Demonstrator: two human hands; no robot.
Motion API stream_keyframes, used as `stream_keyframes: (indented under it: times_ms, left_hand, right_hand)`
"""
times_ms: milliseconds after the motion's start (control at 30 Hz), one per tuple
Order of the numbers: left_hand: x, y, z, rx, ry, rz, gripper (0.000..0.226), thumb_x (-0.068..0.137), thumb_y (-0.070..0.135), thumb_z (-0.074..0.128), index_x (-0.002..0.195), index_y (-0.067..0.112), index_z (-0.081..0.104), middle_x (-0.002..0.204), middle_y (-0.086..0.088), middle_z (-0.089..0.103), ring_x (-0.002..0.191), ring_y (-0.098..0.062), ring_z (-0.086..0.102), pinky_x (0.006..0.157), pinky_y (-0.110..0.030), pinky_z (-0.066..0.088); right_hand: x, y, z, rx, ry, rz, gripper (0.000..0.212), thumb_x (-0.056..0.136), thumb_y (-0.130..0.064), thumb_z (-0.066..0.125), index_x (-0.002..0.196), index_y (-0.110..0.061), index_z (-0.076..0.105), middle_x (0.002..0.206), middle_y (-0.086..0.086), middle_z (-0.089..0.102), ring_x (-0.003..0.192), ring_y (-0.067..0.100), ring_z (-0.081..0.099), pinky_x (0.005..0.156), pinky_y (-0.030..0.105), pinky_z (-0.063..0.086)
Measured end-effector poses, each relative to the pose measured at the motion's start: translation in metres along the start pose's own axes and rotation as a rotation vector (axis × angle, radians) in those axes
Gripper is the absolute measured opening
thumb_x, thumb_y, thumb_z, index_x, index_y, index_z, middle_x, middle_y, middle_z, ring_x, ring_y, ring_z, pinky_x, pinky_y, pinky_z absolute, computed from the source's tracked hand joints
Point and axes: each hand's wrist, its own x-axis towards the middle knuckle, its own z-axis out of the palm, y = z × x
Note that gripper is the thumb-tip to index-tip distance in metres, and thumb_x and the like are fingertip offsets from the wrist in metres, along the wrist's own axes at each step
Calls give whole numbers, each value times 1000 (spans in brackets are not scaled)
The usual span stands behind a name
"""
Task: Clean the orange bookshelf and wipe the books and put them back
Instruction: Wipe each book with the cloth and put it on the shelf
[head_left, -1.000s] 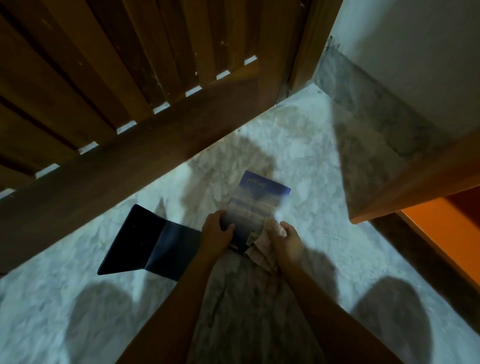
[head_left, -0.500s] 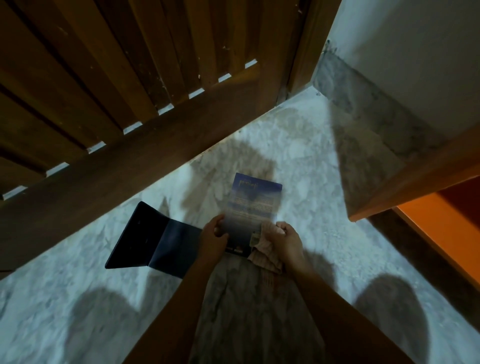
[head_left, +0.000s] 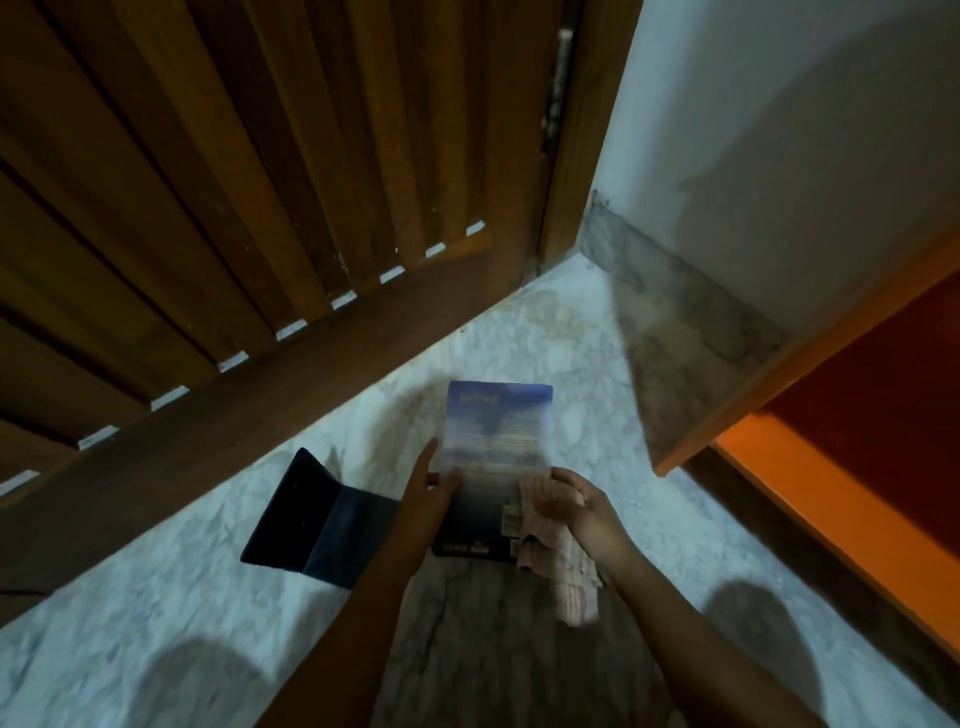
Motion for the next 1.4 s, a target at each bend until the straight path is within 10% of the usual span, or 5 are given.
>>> stream_keyframes:
  times_ms: [500, 700, 900, 1133, 1400]
  left_hand:
    - [-201, 188, 25, -415, -94, 690, 53, 98, 12, 45, 145, 29, 29, 132, -6, 57, 114, -25, 60, 93, -42, 51]
    - [-262, 209, 54, -319, -185, 843, 53, 96, 3, 46, 135, 38, 43, 138, 3, 53, 121, -13, 55, 101, -42, 47]
    - [-288, 221, 50, -564, -344, 857, 45, 94, 4, 48, 127, 34, 50, 127, -5, 62, 110, -24, 62, 91, -42, 51]
    - [-289, 235, 66, -704, -345, 812, 46, 95, -1, 44, 128, 30, 50, 125, -6, 62, 109, -21, 63, 89, -34, 54]
    - [-282, 237, 66, -828, -204, 756, 48, 95, 2, 46, 136, 27, 44, 131, -7, 59, 113, -23, 61, 99, -44, 47]
  right_hand:
    - [-140, -231, -58, -246, 626, -808, 19, 94, -23, 55, 109, -13, 59, 111, 8, 57, 98, 14, 51, 76, 20, 34]
    - [-203, -306, -19, -400, 536, -1134, 16, 94, -30, 54, 107, -25, 61, 112, -4, 47, 91, 4, 51, 69, 17, 45]
    - [-208, -301, -68, -106, 897, -850, 18, 94, -22, 54, 105, -15, 66, 112, 5, 53, 95, 23, 56, 66, 22, 30]
    - [-220, -256, -35, -451, 754, -1251, 13, 89, -19, 60, 101, -22, 66, 96, 2, 56, 85, 15, 54, 67, 26, 41]
    - [-215, -239, -34, -377, 761, -1019, 21, 94, -20, 51, 106, -13, 66, 108, 6, 55, 96, 23, 55, 71, 25, 36]
